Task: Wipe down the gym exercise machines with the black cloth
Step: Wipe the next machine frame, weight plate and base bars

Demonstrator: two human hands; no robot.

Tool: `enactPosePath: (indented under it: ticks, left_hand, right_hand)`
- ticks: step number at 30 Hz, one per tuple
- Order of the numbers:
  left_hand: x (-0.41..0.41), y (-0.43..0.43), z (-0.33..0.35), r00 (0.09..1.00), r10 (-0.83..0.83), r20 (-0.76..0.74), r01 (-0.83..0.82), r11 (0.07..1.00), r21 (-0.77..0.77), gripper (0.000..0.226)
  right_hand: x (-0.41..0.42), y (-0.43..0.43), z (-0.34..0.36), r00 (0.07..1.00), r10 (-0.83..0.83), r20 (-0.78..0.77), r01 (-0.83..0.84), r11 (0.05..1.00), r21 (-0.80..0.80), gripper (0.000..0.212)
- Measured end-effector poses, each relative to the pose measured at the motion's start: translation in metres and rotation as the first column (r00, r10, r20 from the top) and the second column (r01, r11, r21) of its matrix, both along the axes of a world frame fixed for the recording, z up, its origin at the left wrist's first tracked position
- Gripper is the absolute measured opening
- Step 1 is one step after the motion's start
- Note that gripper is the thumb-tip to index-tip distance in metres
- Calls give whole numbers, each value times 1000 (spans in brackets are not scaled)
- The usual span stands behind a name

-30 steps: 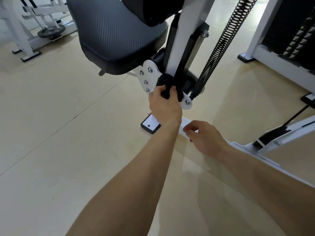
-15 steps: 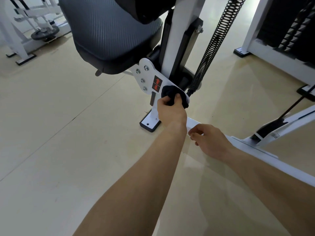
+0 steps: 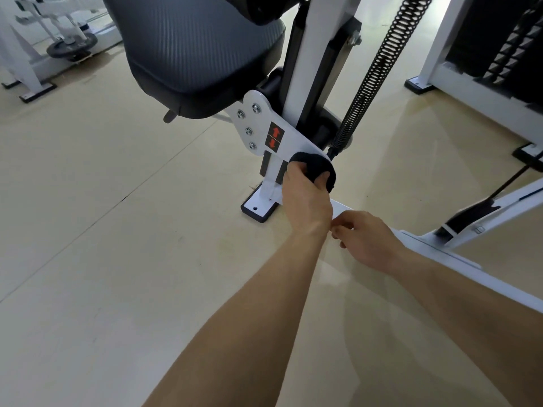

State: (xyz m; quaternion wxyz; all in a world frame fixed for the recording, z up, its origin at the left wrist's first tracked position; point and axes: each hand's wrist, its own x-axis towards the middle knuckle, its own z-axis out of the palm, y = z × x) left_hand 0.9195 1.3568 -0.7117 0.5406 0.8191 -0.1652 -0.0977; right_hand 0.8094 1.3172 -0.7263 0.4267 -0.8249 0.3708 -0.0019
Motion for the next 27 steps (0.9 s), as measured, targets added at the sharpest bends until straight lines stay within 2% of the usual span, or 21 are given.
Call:
enactPosePath:
  ticks: [3, 6, 9, 13, 16, 18, 20, 24, 27]
  left_hand:
    - [5, 2, -11, 982, -59, 181, 41, 994, 100, 25]
    - [22, 9, -20, 975, -80, 208, 53, 990, 134, 19]
    - [50, 21, -19, 988, 3, 155, -9, 999, 39, 21]
    - [98, 34, 0, 970, 187, 155, -173, 980, -100, 25]
    - [127, 20, 21, 942, 329, 73, -301, 919, -253, 27]
    - [132, 6, 31, 929, 365, 63, -329, 890, -315, 30]
    - [126, -5, 32, 937, 344, 59, -314, 904, -289, 34]
    - [115, -1, 5, 964, 258, 70, -251, 963, -96, 28]
    - [115, 4, -10, 977, 199, 77, -197, 980, -28, 26]
  right_hand:
    - [1, 1, -4, 1000, -7, -9, 7, 1000, 11, 20]
    - [11, 4, -1, 1000, -23, -7, 23, 1000, 10, 20]
    - [26, 9, 2, 996, -80, 36, 79, 996, 30, 20]
    - [52, 20, -1, 979, -154, 135, 146, 987, 66, 19]
    - [67, 23, -5, 978, -112, 174, 102, 992, 70, 18]
    - [73, 21, -4, 982, -69, 175, 60, 997, 58, 17]
    - [76, 18, -5, 985, -40, 167, 34, 999, 38, 17]
    - [78, 11, -8, 994, 30, 102, -33, 999, 26, 18]
    - [79, 9, -14, 995, 70, 68, -72, 997, 22, 17]
